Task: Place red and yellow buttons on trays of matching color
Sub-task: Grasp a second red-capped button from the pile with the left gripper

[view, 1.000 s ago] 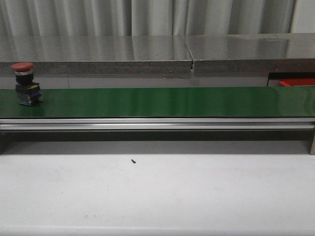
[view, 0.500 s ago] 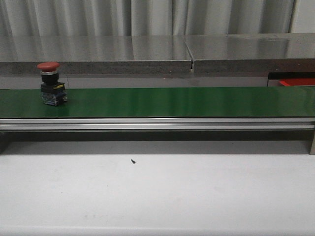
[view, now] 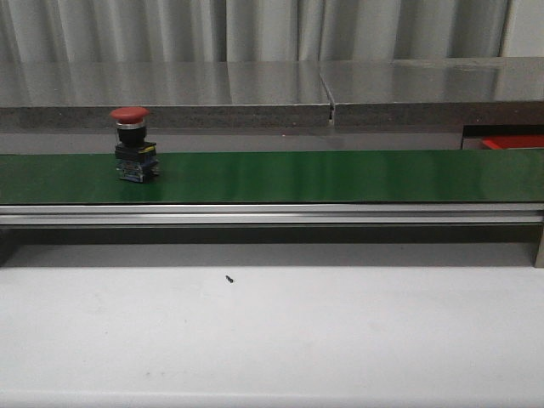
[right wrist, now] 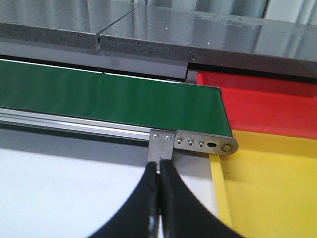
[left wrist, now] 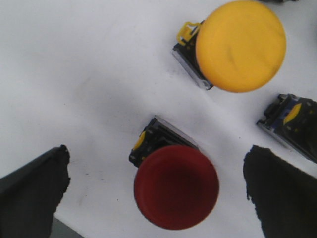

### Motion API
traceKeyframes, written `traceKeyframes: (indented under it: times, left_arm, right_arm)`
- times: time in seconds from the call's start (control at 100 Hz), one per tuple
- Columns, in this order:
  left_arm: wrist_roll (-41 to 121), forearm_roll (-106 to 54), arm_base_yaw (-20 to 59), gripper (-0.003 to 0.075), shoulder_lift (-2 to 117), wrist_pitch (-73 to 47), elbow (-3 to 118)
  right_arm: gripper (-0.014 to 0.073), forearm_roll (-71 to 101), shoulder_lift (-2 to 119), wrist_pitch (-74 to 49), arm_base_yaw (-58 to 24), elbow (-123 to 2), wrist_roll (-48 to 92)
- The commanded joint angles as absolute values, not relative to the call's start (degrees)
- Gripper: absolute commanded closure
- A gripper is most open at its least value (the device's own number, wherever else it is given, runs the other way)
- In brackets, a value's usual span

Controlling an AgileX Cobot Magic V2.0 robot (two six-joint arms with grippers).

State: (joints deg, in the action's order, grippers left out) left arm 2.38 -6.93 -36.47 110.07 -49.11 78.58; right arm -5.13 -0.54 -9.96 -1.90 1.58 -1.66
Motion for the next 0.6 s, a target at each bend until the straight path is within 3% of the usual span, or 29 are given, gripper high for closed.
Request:
traceKeyframes:
  times: [0.0, 0.23, 0.37, 0.42, 0.59]
  left_arm:
    - [2.4, -7.3, -36.5, 0.0141, 107.3, -46.9, 79.9]
    - [2.4, -7.3, -36.6, 0.0535, 107.3, -46.8, 79.9]
    - [2.4, -7.4, -36.6, 0.0706, 106.8, -47.6, 79.9]
    - [2.4, -7.9, -36.6, 0.0738, 105.9, -47.8, 79.9]
    - [2.4, -10.2, -36.5, 0.0739, 99.4, -47.5, 80.0]
  right_arm:
    - [0.066, -5.5, -1.3, -5.5, -1.7, 1.5, -1.5]
    - [0.066, -5.5, -1.3, -5.5, -1.7, 1.5, -1.5]
    - [0.066, -5.5, -1.3, -5.5, -1.7, 1.5, -1.5]
    - [0.066, -5.5, -1.3, -5.5, -1.7, 1.5, -1.5]
    - [0.066, -5.5, -1.3, -5.5, -1.7, 1.5, -1.5]
